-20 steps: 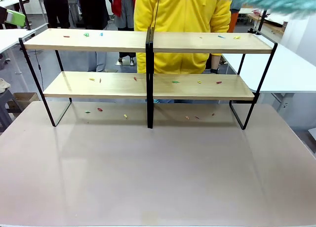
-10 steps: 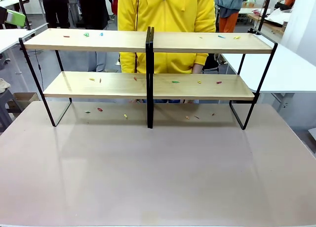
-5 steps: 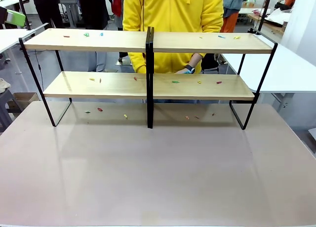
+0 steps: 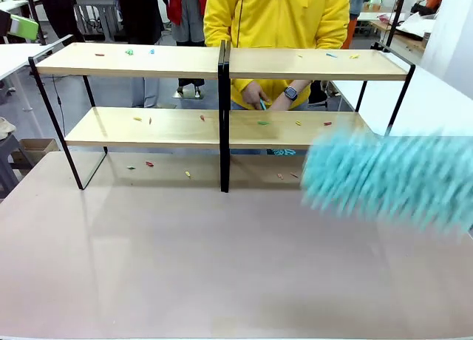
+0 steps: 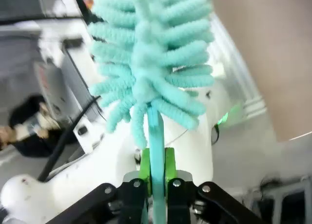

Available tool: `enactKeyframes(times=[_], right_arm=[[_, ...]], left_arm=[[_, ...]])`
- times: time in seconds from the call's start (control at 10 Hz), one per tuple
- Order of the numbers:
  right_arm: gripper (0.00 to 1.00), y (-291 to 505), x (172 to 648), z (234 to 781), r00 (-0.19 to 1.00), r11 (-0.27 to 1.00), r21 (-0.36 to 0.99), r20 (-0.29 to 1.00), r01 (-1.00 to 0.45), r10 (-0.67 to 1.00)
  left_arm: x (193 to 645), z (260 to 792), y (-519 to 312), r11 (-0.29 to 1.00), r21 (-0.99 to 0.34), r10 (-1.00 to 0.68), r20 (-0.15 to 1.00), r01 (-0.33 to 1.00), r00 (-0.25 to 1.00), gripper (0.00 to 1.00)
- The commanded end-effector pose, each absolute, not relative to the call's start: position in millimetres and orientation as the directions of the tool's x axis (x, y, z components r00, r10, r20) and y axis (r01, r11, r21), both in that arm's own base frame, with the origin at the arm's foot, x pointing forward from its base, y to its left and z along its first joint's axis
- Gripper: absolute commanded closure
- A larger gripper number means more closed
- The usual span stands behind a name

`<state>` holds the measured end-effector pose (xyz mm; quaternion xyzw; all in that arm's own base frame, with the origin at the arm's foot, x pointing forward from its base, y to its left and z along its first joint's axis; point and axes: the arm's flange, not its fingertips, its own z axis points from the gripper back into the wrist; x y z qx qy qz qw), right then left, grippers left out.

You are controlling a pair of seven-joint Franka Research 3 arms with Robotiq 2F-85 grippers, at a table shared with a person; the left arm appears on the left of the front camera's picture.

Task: Clean the shelves.
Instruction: Clean a randomly selected level of the Shelf with the Duster.

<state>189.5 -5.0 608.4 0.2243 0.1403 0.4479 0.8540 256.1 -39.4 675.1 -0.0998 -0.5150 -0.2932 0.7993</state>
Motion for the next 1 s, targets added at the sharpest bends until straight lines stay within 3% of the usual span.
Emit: enactKeyframes(times=[0.0,0.1,0.2,0.4,0.5,0.7,0.8,0.9], right_arm=[[0.88,74.7,183.3,524.0,0.492,0.499,0.398,-0.129,-0.770,0.861],[0.88,82.6,167.8,518.9,0.445,0.449,0.310,-0.089,-0.838,0.891],[0.88,42.1,185.6,556.6,0.520,0.519,0.459,-0.136,-0.721,0.843],[0.88,42.1,185.6,556.6,0.520,0.519,0.459,-0.136,-0.721,0.843],[0.88,64.6,176.4,520.9,0.479,0.496,0.408,-0.151,-0.766,0.865],[0.88,111.3,226.0,509.5,0.522,0.482,0.338,0.032,-0.808,0.853],[0.88,138.8,249.8,497.7,0.530,0.485,0.353,0.035,-0.800,0.847],[0.88,178.6,270.8,481.1,0.607,0.566,0.352,0.007,-0.746,0.795]], left_arm=[[257.7,673.9,-39.0,0.808,0.143,-0.363,0.884,0.572,0.293,0.00],[257.7,673.9,-39.0,0.808,0.143,-0.363,0.884,0.572,0.293,0.00],[257.7,673.9,-39.0,0.808,0.143,-0.363,0.884,0.572,0.293,0.00],[257.7,673.9,-39.0,0.808,0.143,-0.363,0.884,0.572,0.293,0.00],[257.7,673.9,-39.0,0.808,0.143,-0.363,0.884,0.572,0.293,0.00],[257.7,673.9,-39.0,0.808,0.143,-0.363,0.884,0.572,0.293,0.00],[257.7,673.9,-39.0,0.808,0.143,-0.363,0.884,0.572,0.293,0.00],[257.7,673.9,-39.0,0.808,0.143,-0.363,0.884,0.572,0.293,0.00]])
